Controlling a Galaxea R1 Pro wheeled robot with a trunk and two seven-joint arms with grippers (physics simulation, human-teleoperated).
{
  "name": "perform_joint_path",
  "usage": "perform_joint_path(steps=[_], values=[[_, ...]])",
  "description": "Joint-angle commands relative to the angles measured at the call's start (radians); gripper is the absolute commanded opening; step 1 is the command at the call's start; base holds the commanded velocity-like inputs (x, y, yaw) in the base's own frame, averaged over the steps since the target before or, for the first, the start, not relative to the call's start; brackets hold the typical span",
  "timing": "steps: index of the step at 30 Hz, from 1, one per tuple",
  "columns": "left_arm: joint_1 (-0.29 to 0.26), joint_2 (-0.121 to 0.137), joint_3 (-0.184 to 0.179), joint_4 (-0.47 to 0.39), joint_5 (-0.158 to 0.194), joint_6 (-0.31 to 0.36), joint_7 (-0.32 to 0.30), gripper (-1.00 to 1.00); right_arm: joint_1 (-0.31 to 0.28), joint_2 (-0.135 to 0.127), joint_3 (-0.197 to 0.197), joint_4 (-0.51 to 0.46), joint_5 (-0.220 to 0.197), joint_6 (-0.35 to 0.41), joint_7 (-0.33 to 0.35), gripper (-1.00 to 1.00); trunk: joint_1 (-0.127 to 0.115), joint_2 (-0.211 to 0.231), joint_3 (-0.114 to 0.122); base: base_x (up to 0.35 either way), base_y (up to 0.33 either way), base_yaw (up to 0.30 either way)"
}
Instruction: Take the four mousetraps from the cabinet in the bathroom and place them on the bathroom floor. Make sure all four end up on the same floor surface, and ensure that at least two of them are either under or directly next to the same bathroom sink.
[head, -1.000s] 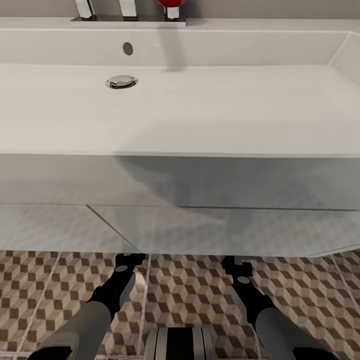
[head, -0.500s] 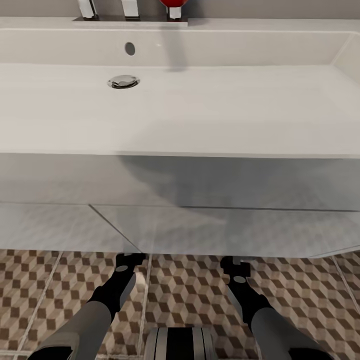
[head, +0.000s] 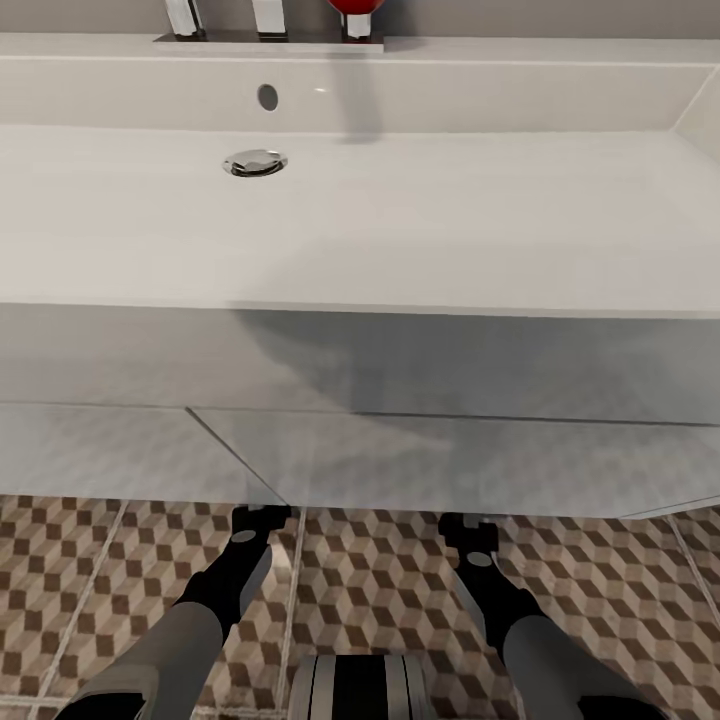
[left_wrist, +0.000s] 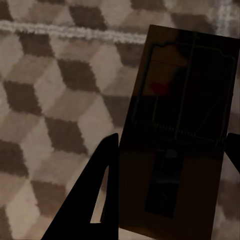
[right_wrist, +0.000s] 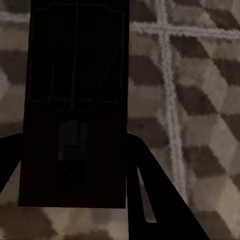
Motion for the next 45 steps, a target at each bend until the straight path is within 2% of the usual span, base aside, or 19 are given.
perform_joint_path(steps=[1,6,13,40,45], values=[[0.0,-0.001,0.005,-0.002,-0.008,0.003,0.002,-1.0,-0.001,0.0,-0.006,0.001,0.007,-0.004,0.007,-1.0,0.0,0.0,-0.001,0.0,0.0,0.002],[0.0,-0.011,0.005,-0.01,-0.008,0.004,0.002,-1.0,-0.001,-0.008,-0.008,0.009,0.002,-0.007,0.096,-1.0,0.0,0.0,-0.001,0.0,0.0,0.0],[0.0,-0.018,0.005,-0.015,-0.008,0.005,0.001,-1.0,-0.001,-0.01,-0.014,0.016,-0.002,-0.01,0.136,-1.0,0.0,0.0,-0.001,0.0,0.0,0.0],[0.0,-0.018,0.002,-0.013,-0.01,0.007,0.0,-1.0,-0.001,-0.011,-0.018,0.018,-0.003,-0.017,0.136,-1.0,0.0,0.0,-0.001,0.0,0.0,-0.022],[0.0,-0.014,0.002,-0.013,-0.01,0.023,0.001,-1.0,-0.001,-0.012,-0.018,0.02,-0.005,-0.017,0.136,-1.0,0.0,0.0,-0.001,0.0,0.0,0.0]])
